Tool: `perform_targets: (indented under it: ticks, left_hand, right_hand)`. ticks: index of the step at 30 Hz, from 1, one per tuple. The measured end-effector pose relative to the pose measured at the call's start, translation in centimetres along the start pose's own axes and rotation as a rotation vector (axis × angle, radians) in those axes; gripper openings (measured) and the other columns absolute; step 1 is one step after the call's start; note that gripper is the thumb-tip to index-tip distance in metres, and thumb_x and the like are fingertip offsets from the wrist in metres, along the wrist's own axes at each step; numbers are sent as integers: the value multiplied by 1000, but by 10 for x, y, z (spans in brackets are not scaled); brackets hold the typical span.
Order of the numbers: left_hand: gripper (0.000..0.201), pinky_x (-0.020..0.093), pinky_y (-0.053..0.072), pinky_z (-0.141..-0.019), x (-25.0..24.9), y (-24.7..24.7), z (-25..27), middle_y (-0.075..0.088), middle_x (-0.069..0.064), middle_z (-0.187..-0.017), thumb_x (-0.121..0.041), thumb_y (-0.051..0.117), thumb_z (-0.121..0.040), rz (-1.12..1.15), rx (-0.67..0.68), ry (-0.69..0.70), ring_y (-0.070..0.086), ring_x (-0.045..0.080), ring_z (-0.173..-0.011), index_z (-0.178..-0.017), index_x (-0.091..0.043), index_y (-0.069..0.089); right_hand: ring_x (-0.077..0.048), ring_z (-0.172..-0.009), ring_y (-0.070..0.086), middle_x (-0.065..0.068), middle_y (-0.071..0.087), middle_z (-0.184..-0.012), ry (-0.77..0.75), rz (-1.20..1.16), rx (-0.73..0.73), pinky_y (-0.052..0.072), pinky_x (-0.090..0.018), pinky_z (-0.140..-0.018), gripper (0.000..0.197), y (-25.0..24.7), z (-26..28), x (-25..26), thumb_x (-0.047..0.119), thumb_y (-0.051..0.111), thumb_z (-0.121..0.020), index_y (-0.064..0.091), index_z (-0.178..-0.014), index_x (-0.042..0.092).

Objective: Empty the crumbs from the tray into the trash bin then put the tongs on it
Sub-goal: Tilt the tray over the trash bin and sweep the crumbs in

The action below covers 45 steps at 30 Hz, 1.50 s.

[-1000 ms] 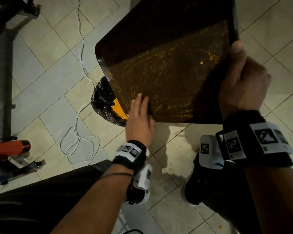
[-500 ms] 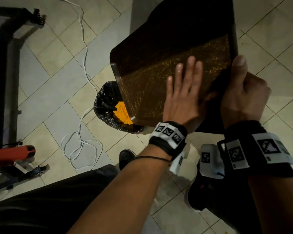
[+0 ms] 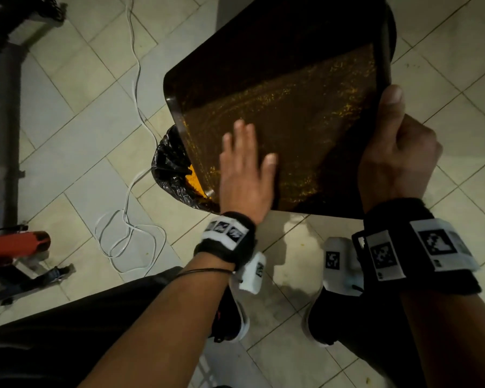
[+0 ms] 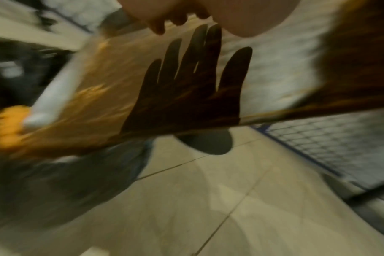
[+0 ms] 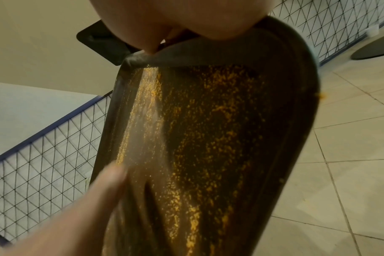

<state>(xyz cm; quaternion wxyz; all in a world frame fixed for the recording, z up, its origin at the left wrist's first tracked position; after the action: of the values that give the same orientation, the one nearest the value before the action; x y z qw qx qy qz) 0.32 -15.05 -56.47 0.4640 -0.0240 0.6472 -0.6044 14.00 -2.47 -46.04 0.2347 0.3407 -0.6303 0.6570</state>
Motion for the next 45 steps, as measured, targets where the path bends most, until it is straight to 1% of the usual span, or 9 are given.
perform_targets:
  ticks: [2, 5, 9, 14, 27, 30, 34, 39, 45]
  left_hand:
    - [65, 47, 1, -124, -48, -4, -3, -2, 3, -167, -47, 25, -104, -24, -16, 235, -8, 25, -153, -158, -17, 4]
    - [69, 53, 3, -123, -88, -1, -19, 3, 8, -167, -47, 31, -103, -35, -27, 377, -5, 30, -153, -158, -12, 9]
    - [70, 49, 1, -124, -58, 4, -54, -2, 4, -167, -56, 18, -101, 16, -53, 114, -5, 22, -154, -158, -18, 2]
    - [75, 51, 1, -124, 28, -1, -80, -7, 0, -167, -64, 3, -97, -15, 10, -179, -8, 19, -153, -158, -22, -5]
    - [61, 51, -8, -122, 131, 18, 10, -11, -12, -165, -54, -3, -100, -487, 344, -198, -17, 27, -151, -157, -33, -9]
    - [60, 52, -9, -121, 129, 26, 27, 3, -14, -166, -53, 2, -102, -519, 399, -233, -17, 27, -151, -158, -35, 7]
    - [58, 52, 2, -122, 117, 5, 24, 17, -6, -165, -48, 10, -103, -423, 224, -303, -8, 28, -153, -154, -29, 30]
    - [58, 52, 12, -122, 104, -33, -20, 3, -3, -167, -42, 17, -104, -425, -22, -244, -1, 31, -153, -158, -22, 15]
    - [64, 54, 9, -122, 109, -51, -68, -9, -3, -167, -41, 18, -101, -511, 73, -253, -6, 32, -153, -159, -19, 4]
  right_hand:
    - [-7, -46, 33, 7, 36, -49, -10, 16, 17, 26, -25, -61, 57, 2, 4, -1, 45, 30, -103, 30, -52, 20]
    - [-5, -45, 38, 9, 42, -50, -7, 3, -21, 25, -22, -50, 57, -3, 6, -8, 44, 31, -103, 38, -54, 15]
    - [-8, -39, 33, 6, 44, -41, 87, -157, -104, 22, -16, -44, 61, -12, -1, -24, 47, 34, -101, 35, -49, 16]
    - [-11, -42, 27, 5, 38, -40, 97, -205, -107, 21, -29, -46, 65, -13, -5, -29, 56, 33, -96, 30, -51, 9]
    - [-6, -41, 28, 7, 37, -42, -51, -260, -149, 21, -22, -45, 56, -17, -4, -3, 39, 34, -102, 32, -51, 15]
    - [-30, -47, 37, -18, 45, -52, -87, -166, -113, 23, -33, -45, 62, -16, 1, -3, 45, 33, -101, 43, -57, 2]
    - [-32, -48, 39, -19, 44, -52, -68, -113, -102, 26, -34, -44, 62, -17, 12, -8, 46, 32, -102, 42, -57, 5]
    - [-6, -42, 28, 6, 32, -47, -115, -77, -94, 17, -20, -45, 54, -21, 12, -3, 39, 34, -103, 28, -52, 23]
    - [-7, -41, 26, 6, 30, -46, -113, -43, -88, 15, -17, -44, 55, -23, 10, 0, 39, 34, -103, 24, -51, 25]
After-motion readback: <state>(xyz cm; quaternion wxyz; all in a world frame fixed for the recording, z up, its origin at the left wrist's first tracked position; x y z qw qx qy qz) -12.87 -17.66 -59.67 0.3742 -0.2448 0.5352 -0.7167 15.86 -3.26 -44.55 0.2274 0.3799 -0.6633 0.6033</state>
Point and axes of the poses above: each hand's wrist, its own z-axis away from the middle knuckle, its own y-axis out of the palm, x = y × z, the point moved 3 cm from there along -z, towards the middle knuckle
